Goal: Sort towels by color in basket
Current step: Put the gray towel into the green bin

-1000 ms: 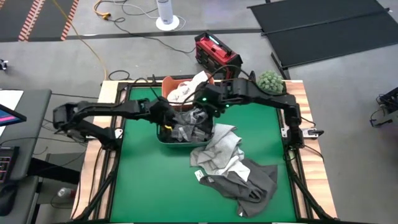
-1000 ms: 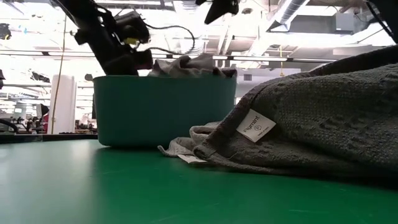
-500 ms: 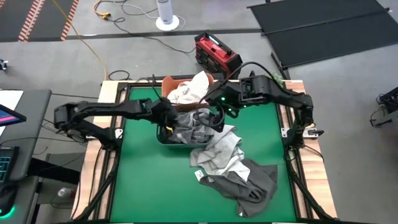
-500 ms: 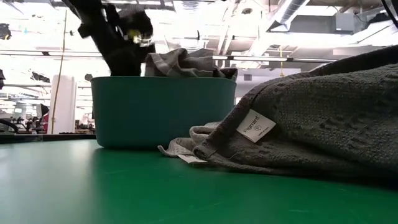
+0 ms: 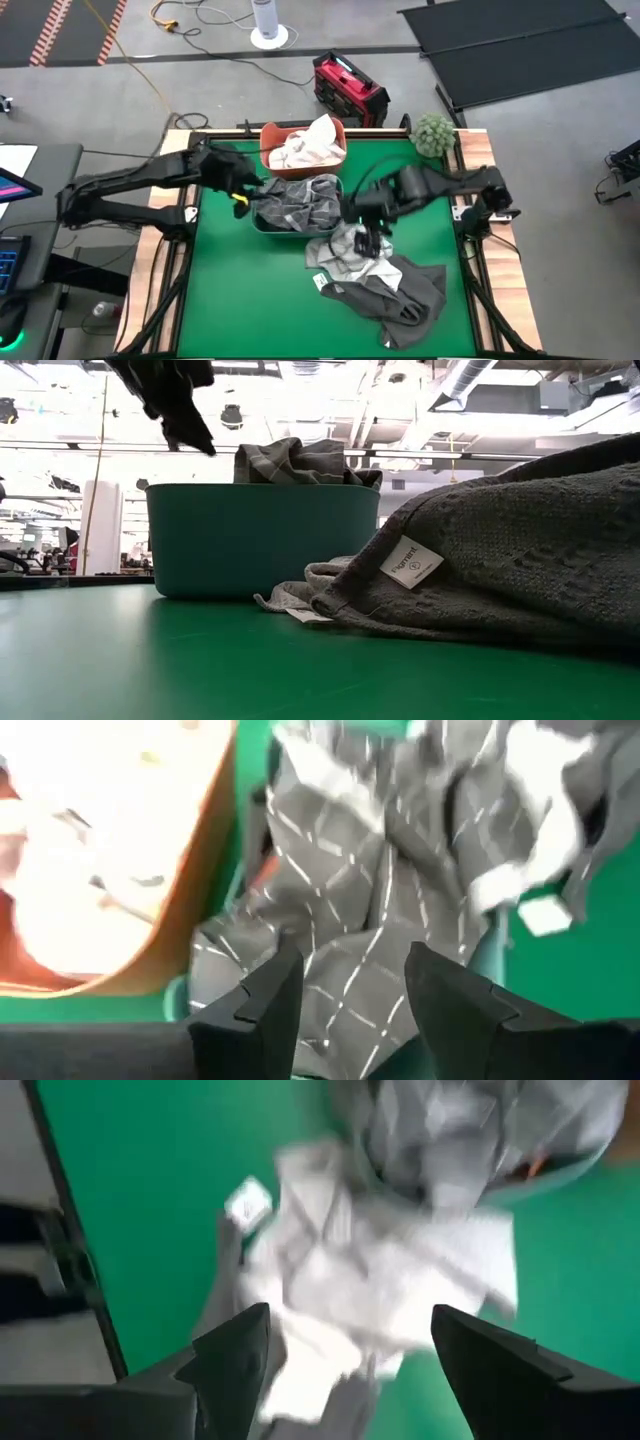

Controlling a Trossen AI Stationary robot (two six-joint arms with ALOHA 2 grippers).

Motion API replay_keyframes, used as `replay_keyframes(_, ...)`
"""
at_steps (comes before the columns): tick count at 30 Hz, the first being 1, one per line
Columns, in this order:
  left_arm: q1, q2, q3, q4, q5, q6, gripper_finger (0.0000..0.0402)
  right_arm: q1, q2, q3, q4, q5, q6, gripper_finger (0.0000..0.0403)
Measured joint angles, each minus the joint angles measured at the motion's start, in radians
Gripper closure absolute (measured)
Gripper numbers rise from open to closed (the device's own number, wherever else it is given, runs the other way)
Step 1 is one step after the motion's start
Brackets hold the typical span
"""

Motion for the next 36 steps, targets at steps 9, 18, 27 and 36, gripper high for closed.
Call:
replay_keyframes(9,0.000,-0.165,0.001,0.002,-0.106,-0.030,0.0235,0.173,0.004,-0.305,0.348,-0.059,0.200,0.0093)
replay_keyframes(18,0.000,-0.186,0.001,-0.088,-0.114,-0.174,0.0235,0.294,0.007,-0.596,0.512,-0.034,0.536,0.0093)
replay_keyframes(27,0.000,-0.187,0.001,-0.129,-0.044,-0.174,0.0235,0.374,0.053,-0.672,0.596,-0.017,0.670,0.0145)
replay_keyframes(36,0.000,-0.220,0.001,-0.128,-0.044,-0.176,0.0235,0.334,0.197,-0.687,0.647,-0.152,0.644,0.0345)
